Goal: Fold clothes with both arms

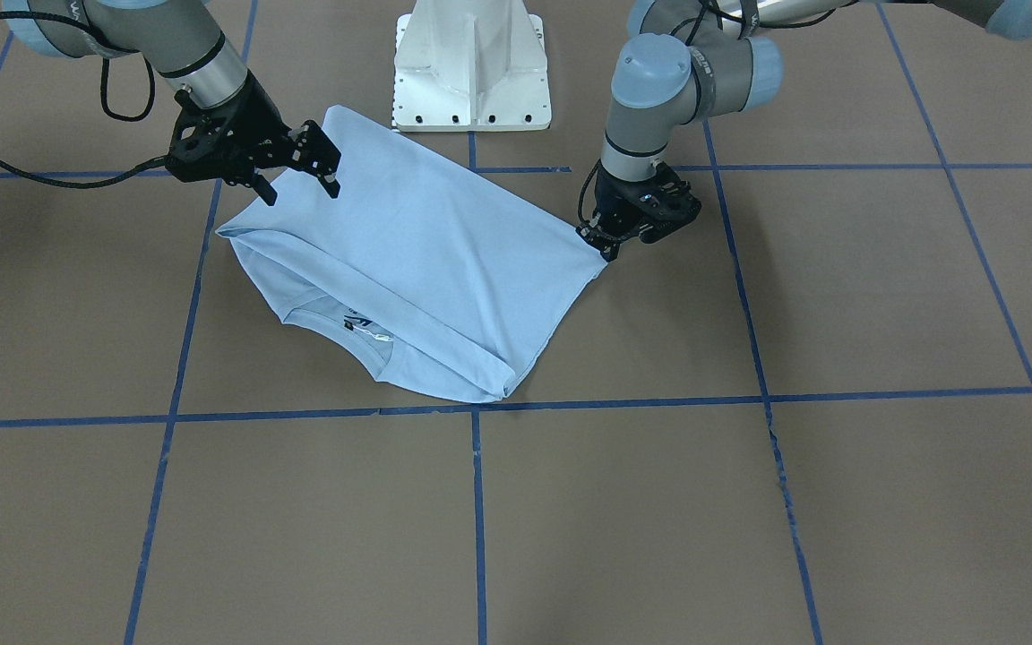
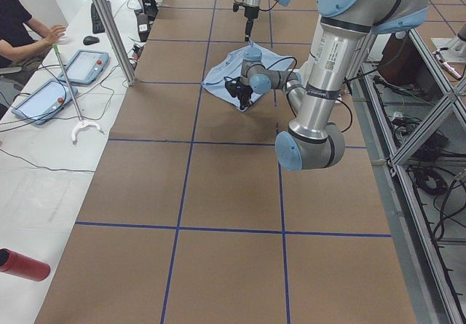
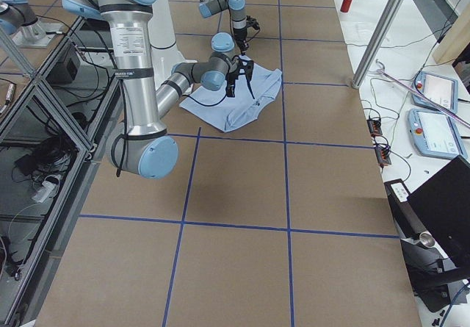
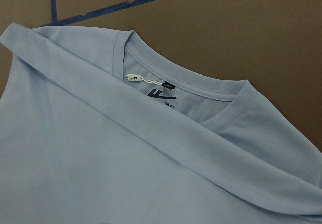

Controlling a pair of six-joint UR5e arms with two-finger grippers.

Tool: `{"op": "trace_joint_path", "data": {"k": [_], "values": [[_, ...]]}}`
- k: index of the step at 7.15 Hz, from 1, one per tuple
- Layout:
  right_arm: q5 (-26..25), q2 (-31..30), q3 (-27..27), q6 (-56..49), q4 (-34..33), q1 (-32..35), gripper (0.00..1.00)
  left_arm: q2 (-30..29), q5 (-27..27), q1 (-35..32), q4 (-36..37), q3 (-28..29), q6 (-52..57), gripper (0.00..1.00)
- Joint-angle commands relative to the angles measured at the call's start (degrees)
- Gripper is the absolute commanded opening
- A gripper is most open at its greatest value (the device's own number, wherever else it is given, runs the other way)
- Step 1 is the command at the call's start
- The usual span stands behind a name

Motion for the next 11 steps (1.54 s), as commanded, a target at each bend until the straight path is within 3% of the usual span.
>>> {"op": "trace_joint_path", "data": {"k": [1,3,5,7,8,9,10,11], "values": [[-0.17,0.0,-0.11,0.0,0.0,0.15,1.0,-5.13,0.17,-5.21,-0.42,6.9,2.16,0.0],[-1.22,0.09,-1.07,0.0,0.18,0.24,1.0,-10.68,0.78,-9.78,-2.69,14.73,6.09,0.0],[-1.66,0.09,-1.78,-0.09,0.26,0.16,1.0,-14.1,0.78,-14.88,-9.99,23.86,11.36,0.0],[-2.37,0.18,-1.78,0.0,0.26,0.15,1.0,-21.55,1.39,-16.74,-15.25,34.22,14.96,0.0],[-3.07,0.18,-1.86,0.0,0.26,0.16,1.0,-22.47,3.57,-17.61,-17.81,36.45,17.95,0.0],[-3.25,0.18,-2.3,0.0,0.26,0.07,1.0,-23.95,5.16,-17.71,-26.27,41.0,18.77,0.0],[-3.25,0.18,-2.3,0.0,0.35,0.15,1.0,-26.75,8.66,-17.8,-29.57,46.53,18.95,0.0],[-3.34,0.18,-2.39,0.0,0.35,0.16,1.0,-27.04,10.0,-17.8,-34.05,47.8,20.78,0.0]]}}
